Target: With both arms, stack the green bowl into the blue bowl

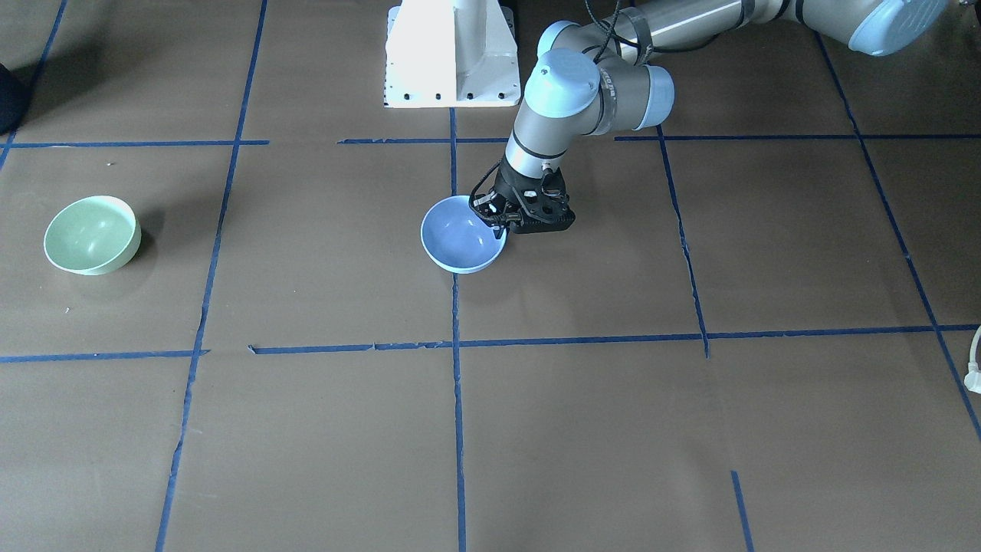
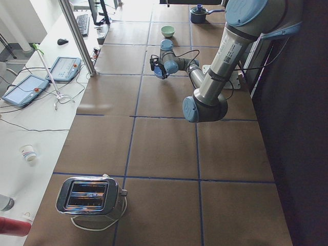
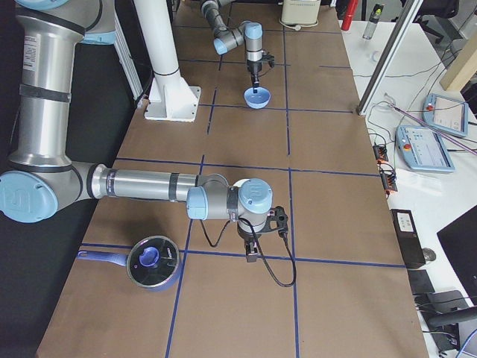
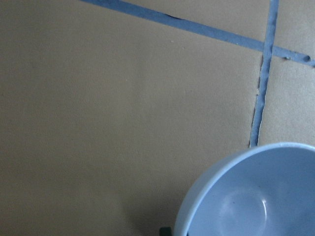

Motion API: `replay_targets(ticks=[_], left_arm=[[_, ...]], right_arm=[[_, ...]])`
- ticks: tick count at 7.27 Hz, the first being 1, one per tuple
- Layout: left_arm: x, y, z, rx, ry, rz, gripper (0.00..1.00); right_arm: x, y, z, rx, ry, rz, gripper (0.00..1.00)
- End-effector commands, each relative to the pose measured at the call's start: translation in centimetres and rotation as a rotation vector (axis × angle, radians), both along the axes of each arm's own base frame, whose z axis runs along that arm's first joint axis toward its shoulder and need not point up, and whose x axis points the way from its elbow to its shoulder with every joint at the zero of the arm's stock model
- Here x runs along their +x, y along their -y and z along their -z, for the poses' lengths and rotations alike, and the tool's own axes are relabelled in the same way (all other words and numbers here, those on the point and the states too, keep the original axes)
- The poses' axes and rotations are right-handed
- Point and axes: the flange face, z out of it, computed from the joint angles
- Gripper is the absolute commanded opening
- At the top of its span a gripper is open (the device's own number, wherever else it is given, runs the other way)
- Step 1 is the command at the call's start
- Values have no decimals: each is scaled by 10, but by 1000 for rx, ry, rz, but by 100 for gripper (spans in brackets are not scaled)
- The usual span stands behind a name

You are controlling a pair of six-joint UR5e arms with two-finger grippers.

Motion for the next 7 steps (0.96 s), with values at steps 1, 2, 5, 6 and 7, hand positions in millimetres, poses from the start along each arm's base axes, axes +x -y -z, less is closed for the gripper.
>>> replay_targets(ticks=[1,2,5,6,7], left_arm=[[7,-5,3,5,-3,-11,9],[13,-13,3,5,-3,-25,19],[-9,0,1,17,34,-26,100],[-61,21,6,60,107,-106,100],[-136,36,-13,118,160,-181,100]], right_arm=[[0,0,0,0,0,0,100],[0,0,0,0,0,0,100],[-1,7,9,22,3,-1,100],[-2,9,13,15,8,-11,100],[-10,11,22,14,48,-27,100]])
